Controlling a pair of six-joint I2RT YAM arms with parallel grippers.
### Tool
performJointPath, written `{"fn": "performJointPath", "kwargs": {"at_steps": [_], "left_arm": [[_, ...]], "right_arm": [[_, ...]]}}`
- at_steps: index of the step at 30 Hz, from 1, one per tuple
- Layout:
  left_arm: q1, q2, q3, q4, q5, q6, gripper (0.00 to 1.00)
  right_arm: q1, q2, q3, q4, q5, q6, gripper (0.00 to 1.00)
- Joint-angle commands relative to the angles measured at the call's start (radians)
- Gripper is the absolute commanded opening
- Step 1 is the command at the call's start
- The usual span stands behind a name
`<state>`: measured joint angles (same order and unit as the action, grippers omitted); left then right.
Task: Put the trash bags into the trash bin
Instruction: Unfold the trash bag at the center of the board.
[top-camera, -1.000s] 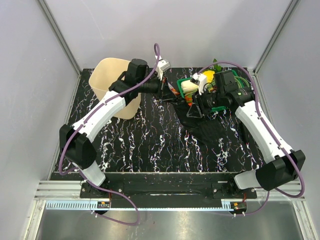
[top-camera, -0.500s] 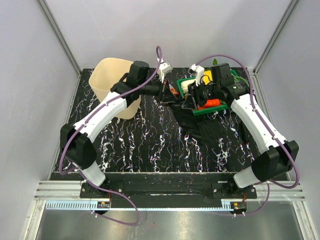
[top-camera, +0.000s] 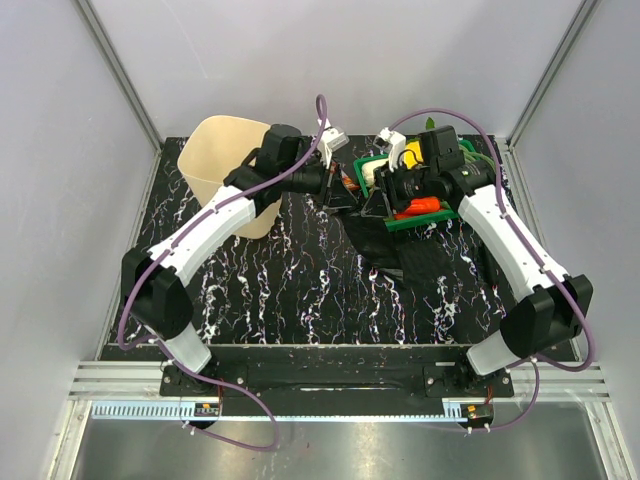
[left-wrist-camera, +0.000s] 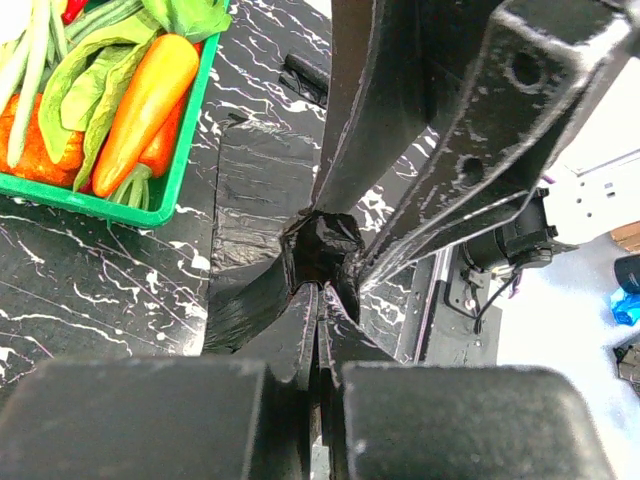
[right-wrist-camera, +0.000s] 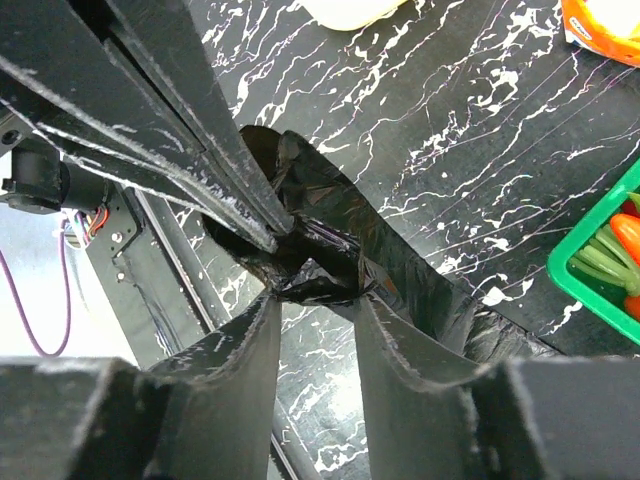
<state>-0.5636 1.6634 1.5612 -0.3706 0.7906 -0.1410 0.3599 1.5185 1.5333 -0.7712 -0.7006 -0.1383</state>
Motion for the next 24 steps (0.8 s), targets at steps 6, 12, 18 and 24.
{"fn": "performJointPath", "kwargs": {"at_steps": [6,12,18,24], "left_arm": [[-0.012,-0.048,0.002,0.056,0.033,-0.012,0.0],[-0.007,-0.053,0.01,0.025,-0.001,0.041,0.0],[0.042,-0.048,0.013,0.025,0.009,0.055,0.0],[0.083,-0.047,0.011,0.015,0.018,0.084,0.0]], "right_arm": [[0.005,0.017,0.041,0.047,-0.028,0.002,0.05],[0.005,-0.021,0.022,-0.003,0.035,-0.041,0.0],[0.005,-0.093,-0.015,-0.069,0.131,-0.107,0.0],[0.004,-0.164,-0.029,-0.131,0.191,-0.161,0.0]]}}
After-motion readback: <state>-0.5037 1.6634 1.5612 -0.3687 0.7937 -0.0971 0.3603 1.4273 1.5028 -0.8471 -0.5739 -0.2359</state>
